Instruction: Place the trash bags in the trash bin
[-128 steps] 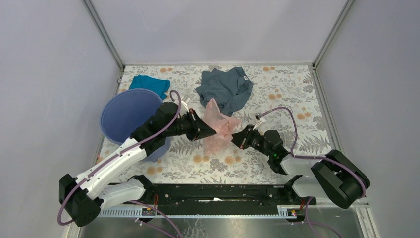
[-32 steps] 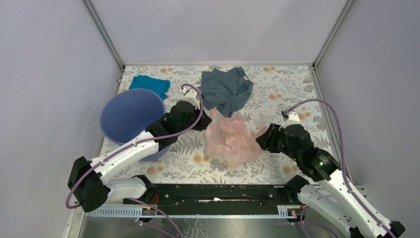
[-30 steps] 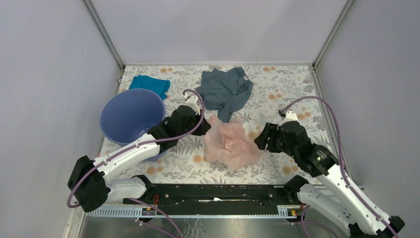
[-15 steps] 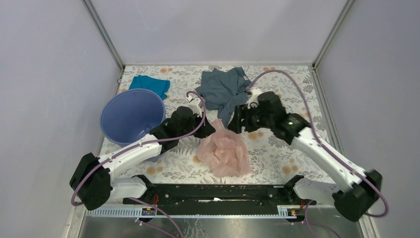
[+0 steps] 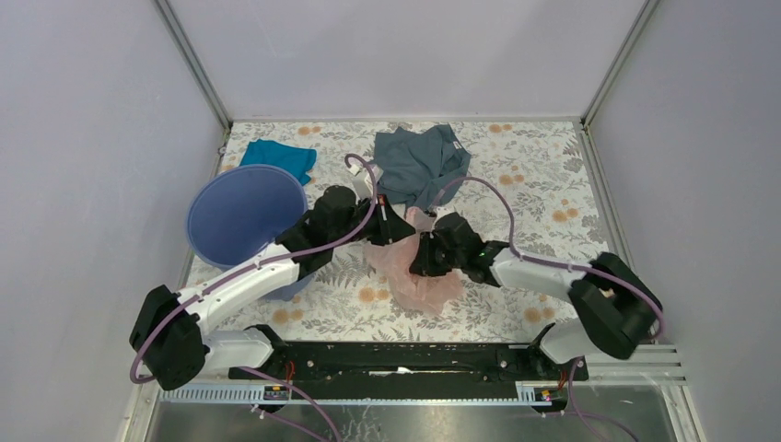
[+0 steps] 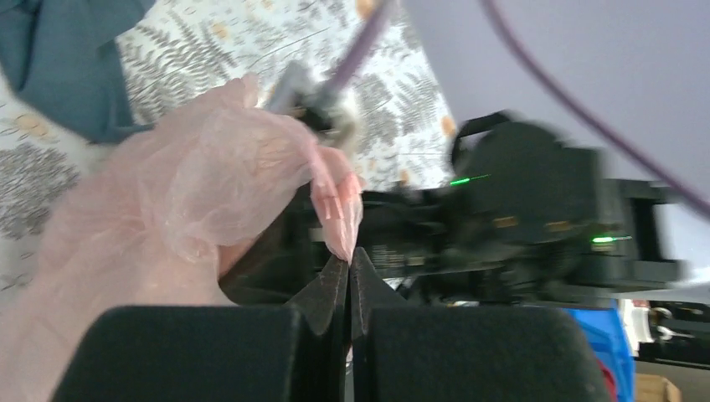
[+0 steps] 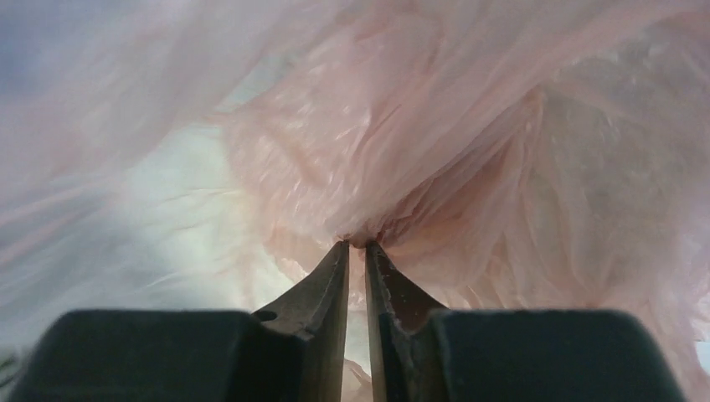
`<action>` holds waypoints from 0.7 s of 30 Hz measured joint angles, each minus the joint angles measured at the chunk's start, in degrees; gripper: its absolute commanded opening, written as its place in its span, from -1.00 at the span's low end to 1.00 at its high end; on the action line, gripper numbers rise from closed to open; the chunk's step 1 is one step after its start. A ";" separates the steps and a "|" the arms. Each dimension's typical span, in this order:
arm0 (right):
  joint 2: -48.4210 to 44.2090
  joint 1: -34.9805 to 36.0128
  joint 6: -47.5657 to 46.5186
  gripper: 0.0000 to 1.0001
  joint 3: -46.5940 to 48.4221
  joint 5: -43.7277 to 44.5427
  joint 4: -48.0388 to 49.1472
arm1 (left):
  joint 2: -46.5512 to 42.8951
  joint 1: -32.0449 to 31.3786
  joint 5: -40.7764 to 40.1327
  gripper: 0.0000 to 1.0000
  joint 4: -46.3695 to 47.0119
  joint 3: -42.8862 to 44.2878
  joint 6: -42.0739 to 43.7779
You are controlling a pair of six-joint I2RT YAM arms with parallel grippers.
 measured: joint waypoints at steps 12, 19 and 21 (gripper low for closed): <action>-2.86 0.55 -2.08 0.92 7.67 14.95 -13.42 | -2.34 8.26 5.25 -1.00 4.42 -3.23 -9.77; -13.35 0.59 -2.80 0.99 18.08 12.13 -28.74 | -2.16 8.48 6.82 -1.00 6.01 -4.72 -10.21; -14.01 0.85 -1.14 0.99 18.36 11.82 -31.47 | -2.43 8.50 6.84 -1.00 6.60 -4.96 -10.21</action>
